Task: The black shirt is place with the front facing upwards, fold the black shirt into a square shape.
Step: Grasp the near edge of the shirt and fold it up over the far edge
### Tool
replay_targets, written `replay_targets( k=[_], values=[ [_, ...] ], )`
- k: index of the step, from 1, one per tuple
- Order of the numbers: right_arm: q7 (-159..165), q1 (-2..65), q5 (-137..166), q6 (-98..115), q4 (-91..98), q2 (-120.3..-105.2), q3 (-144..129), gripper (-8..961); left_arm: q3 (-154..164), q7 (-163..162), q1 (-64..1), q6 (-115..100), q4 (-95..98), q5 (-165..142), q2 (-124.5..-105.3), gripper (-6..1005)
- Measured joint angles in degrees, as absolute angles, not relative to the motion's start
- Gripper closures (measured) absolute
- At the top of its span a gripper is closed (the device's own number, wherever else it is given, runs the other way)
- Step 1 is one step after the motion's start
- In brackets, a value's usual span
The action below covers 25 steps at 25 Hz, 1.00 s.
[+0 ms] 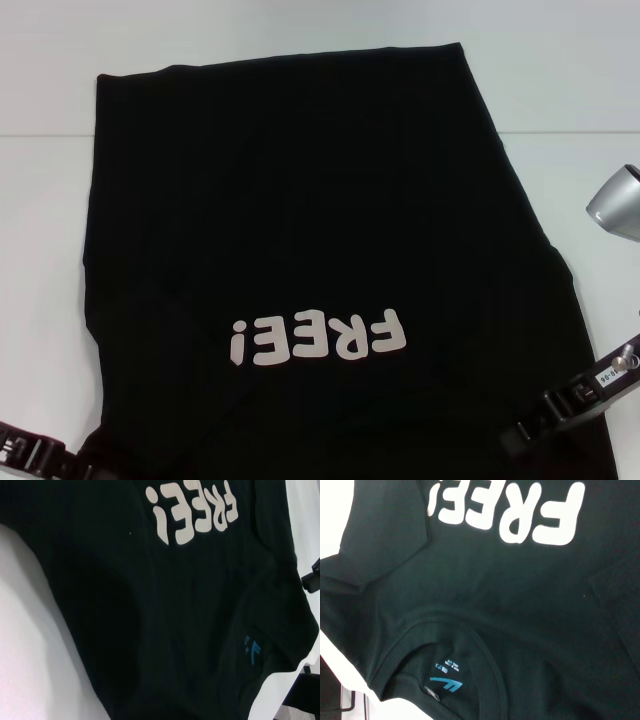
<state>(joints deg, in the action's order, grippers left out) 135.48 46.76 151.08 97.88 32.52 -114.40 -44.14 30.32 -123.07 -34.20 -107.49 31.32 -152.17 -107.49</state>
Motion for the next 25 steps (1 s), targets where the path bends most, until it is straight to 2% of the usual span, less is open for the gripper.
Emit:
replay_targets(
  k=[3,8,12,18,20,22,25],
  values=[
    [135.4,46.3,150.2,99.0,33.3,-114.30,-43.0,907,30.3,-123.1,-34.2,-107.1,31.2,-151.8,-107.49,966],
    [135.6,43.0,149.1,103.1,38.0,-113.80,-40.1,677,30.3,-123.0,-34.1,-107.1,31.1,-151.7,-107.49,965],
    [135.8,38.9,148.6,105.5,43.8,-113.32,-37.9,556,30.3,-123.0,-34.1,-107.1,31.2,-151.7,-107.48,965],
    [137.6,36.0,149.2,105.8,45.0,-110.28,-36.3,355,30.2,-123.0,-34.8,-106.9,31.1,-151.2,-107.56,966],
    [138.6,35.9,150.6,105.6,45.2,-109.51,-36.3,275,30.3,-123.1,-35.1,-107.0,31.1,-151.2,-107.57,966],
    [138.8,35.9,151.2,105.4,45.2,-109.36,-36.3,195,30.3,-123.1,-35.1,-107.0,31.1,-151.2,-107.57,966],
    [139.0,36.2,152.0,104.9,45.0,-109.44,-36.2,191,30.3,-123.1,-35.2,-107.0,31.2,-151.2,-107.58,965]
  ],
)
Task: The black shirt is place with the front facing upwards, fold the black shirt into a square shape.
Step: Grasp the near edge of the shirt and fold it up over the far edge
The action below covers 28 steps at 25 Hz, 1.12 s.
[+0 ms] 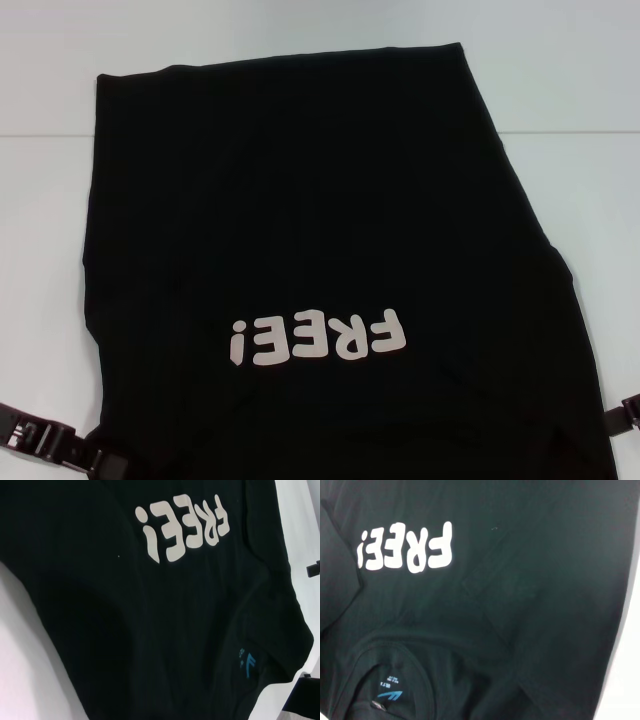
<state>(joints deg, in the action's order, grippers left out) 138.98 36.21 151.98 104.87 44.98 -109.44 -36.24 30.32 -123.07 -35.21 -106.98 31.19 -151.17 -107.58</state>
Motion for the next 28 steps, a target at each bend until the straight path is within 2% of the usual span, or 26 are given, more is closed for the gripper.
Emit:
replay_targets(
  k=[7,16,28],
  values=[
    [138.9,37.4,154.1,102.7,44.8,-111.21,-38.9,188,30.5,-123.0,-35.5,-106.9,31.2,-151.2,-107.58,966],
    [139.0,37.6,154.3,101.3,44.7,-111.42,-40.4,189,30.3,-123.0,-35.5,-106.9,31.1,-151.2,-107.58,965],
    [139.7,38.3,155.3,98.8,44.7,-112.46,-42.0,188,30.5,-123.0,-35.7,-106.7,31.0,-151.2,-107.58,966]
  ],
)
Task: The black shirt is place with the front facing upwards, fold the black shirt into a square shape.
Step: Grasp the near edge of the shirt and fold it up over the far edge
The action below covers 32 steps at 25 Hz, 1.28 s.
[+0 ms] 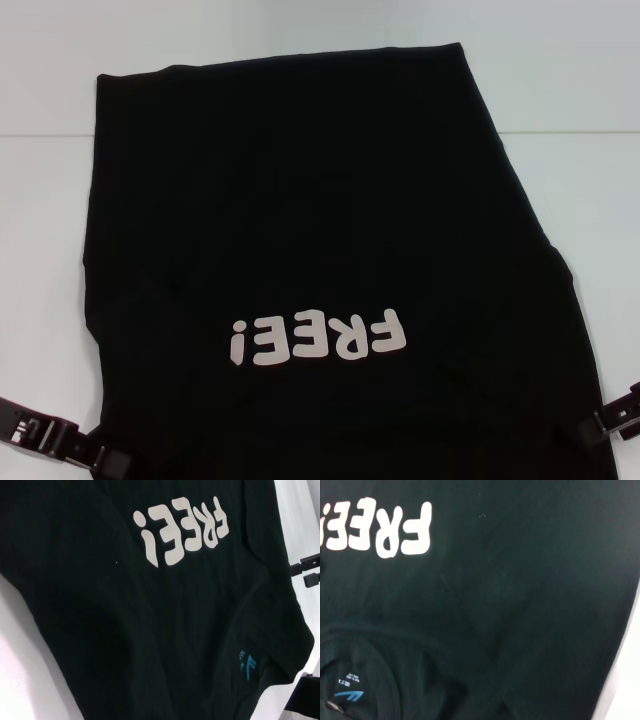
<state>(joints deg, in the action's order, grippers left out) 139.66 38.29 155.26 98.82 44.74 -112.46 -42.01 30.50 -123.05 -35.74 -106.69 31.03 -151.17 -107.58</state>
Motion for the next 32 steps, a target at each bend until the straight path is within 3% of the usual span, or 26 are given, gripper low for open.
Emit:
replay_targets(
  k=[32],
  values=[
    [139.9,40.1,156.7,96.3,43.4,-112.84,-42.1,189,30.7,-123.0,-35.9,-106.4,31.2,-151.2,-107.58,965]
  ],
)
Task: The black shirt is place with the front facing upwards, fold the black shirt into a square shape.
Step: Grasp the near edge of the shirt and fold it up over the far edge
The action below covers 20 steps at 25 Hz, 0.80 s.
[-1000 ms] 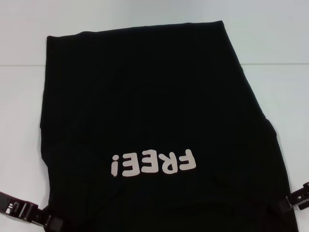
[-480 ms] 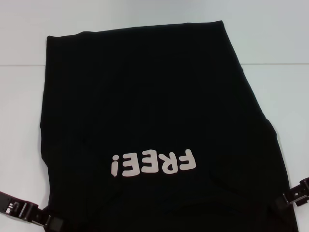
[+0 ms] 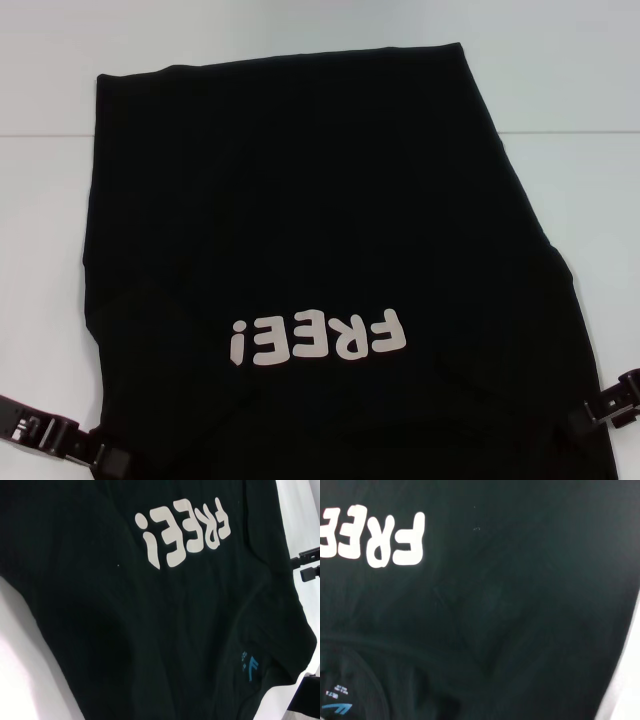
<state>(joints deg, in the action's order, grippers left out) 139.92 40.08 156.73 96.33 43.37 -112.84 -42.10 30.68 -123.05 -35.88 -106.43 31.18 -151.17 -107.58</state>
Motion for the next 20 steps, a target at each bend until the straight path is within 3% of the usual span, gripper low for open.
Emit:
replay_targets(
  k=[20],
  values=[
    [140.2,40.6,157.3,95.7,43.1,-113.31,-42.2,190,30.7,-123.0,-36.1,-106.3,31.3,-151.2,-107.58,965]
  ],
)
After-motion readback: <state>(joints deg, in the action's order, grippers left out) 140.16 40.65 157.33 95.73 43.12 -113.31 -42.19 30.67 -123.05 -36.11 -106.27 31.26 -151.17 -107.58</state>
